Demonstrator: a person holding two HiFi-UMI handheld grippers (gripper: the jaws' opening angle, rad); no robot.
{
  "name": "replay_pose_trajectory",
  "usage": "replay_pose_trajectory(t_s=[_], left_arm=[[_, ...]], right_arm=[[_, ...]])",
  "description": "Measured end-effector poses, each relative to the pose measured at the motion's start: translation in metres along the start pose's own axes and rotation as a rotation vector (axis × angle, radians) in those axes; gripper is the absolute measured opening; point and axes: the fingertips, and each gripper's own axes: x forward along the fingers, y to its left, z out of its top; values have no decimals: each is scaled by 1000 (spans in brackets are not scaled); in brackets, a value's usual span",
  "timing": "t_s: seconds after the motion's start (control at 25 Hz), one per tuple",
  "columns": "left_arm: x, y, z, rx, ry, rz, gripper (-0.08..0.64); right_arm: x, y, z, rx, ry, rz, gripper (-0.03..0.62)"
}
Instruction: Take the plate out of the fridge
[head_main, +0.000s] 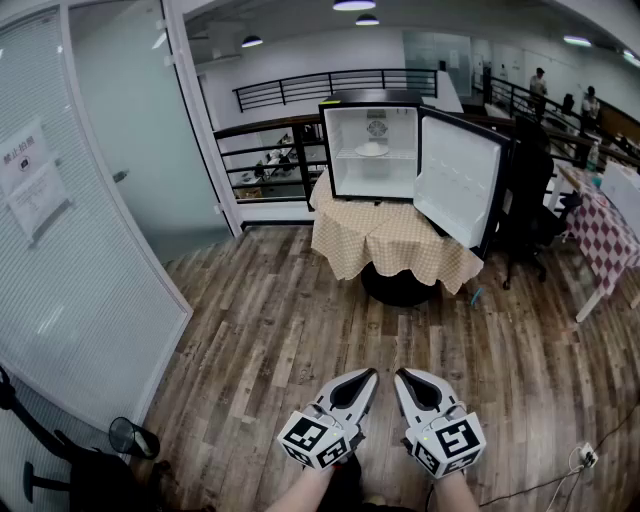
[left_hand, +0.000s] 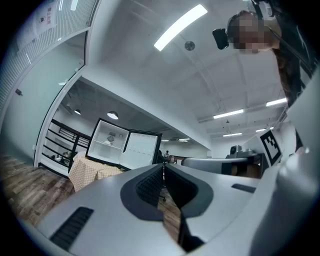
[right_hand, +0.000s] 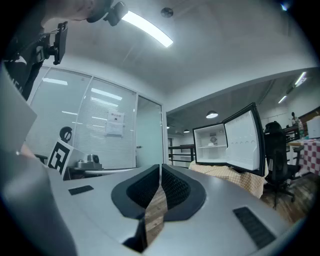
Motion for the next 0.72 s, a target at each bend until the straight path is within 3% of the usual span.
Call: replay_pose_trajectory(t_s=[0.36, 0.72], left_arm=[[31, 42, -1, -29, 3, -6, 15], [78, 115, 5, -42, 18, -35, 15]], right_arm=[[43, -25, -5, 3, 11, -14, 41], [117, -67, -6, 39, 15, -64, 43]])
